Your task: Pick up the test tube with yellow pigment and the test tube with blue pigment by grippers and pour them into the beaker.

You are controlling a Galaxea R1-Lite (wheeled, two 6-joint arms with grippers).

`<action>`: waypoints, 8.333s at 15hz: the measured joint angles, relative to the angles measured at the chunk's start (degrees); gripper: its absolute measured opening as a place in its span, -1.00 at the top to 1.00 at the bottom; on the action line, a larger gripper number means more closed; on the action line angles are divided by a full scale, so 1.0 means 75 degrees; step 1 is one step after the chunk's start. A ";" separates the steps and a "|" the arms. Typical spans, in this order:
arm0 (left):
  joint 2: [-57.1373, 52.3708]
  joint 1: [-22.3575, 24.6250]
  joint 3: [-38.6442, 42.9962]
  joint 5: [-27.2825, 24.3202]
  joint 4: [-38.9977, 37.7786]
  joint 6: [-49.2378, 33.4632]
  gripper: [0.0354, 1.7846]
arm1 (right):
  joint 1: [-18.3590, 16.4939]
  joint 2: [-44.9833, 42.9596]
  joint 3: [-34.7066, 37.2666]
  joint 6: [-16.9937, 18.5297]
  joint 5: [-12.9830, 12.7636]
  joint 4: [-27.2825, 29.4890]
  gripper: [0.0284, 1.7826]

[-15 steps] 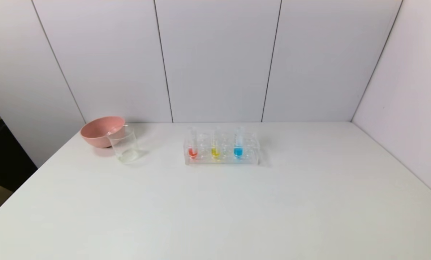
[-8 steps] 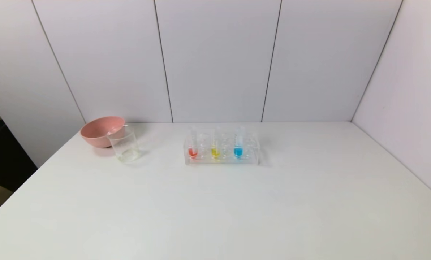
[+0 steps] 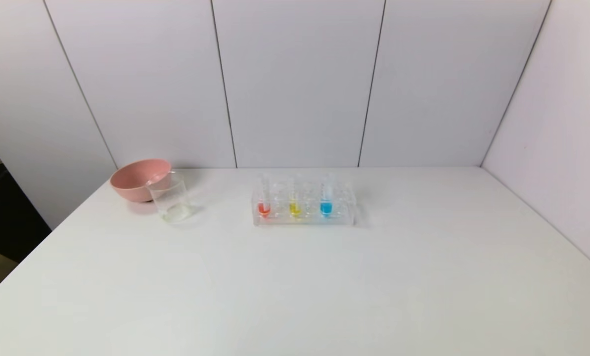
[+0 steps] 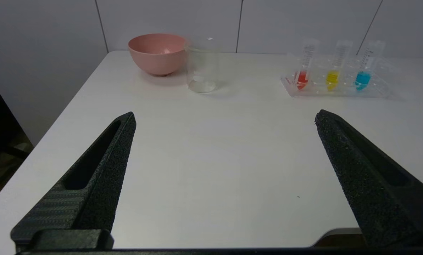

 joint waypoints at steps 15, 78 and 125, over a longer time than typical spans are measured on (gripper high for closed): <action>0.7335 -0.0307 -0.2300 -0.0068 -0.4675 -0.0010 -0.98 | 0.0000 0.0000 0.0000 0.0000 0.0000 0.0003 -0.92; 1.7145 -0.5075 -0.7669 0.4556 -0.8893 -0.0065 -0.94 | 0.0000 0.0000 0.0000 0.0000 0.0000 0.0003 -0.92; 1.7072 -0.5027 -0.8542 0.4524 -0.7665 0.0046 0.42 | 0.0000 0.0000 0.0000 -0.0003 0.0000 0.0000 -0.92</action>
